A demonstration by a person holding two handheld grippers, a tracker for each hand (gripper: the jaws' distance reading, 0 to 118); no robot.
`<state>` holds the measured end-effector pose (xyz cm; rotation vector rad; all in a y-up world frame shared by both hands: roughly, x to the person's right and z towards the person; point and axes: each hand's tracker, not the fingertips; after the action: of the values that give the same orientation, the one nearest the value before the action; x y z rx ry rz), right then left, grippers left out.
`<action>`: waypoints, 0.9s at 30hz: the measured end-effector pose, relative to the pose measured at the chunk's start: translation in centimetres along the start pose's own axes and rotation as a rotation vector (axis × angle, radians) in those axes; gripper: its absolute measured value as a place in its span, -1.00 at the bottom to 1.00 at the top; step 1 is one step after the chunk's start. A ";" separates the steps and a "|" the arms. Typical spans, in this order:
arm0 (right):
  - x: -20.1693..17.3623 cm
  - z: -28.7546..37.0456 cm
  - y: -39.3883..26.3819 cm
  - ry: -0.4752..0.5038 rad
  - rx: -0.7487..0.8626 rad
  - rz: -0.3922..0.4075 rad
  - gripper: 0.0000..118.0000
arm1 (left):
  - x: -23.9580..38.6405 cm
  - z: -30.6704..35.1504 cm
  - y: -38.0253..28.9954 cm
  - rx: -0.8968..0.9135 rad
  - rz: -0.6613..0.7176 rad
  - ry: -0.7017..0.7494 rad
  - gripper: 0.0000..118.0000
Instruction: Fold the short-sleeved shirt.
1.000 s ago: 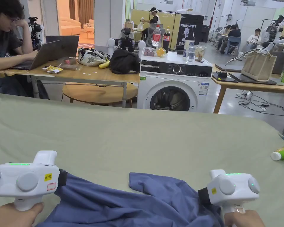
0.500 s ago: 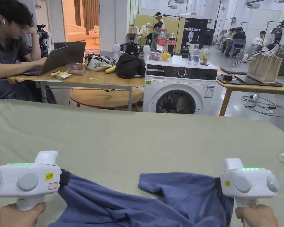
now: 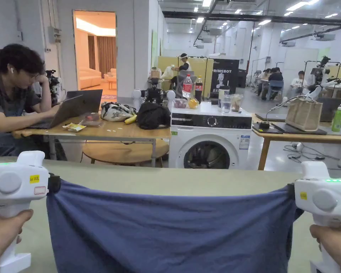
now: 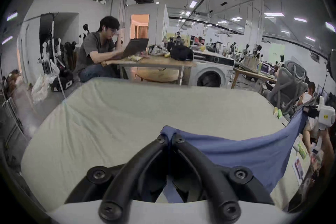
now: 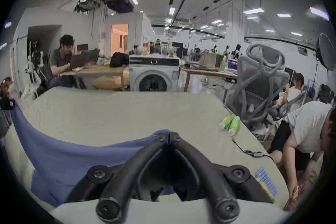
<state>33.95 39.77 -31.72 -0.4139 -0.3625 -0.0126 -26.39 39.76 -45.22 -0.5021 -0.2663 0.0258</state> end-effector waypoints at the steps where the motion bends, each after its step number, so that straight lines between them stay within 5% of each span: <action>1: 0.1 0.3 1.2 0.010 0.017 -0.019 -1.00 | 0.1 0.3 1.2 0.015 -0.006 0.000 -1.00; 27: -1.5 3.1 27.3 -0.014 0.374 -0.013 -1.00 | -1.0 5.5 27.1 0.342 -0.015 0.059 -1.00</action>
<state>33.81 65.93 -40.26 -0.0419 -0.3722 0.0452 -27.67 66.02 -53.85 -0.1601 -0.2020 0.0408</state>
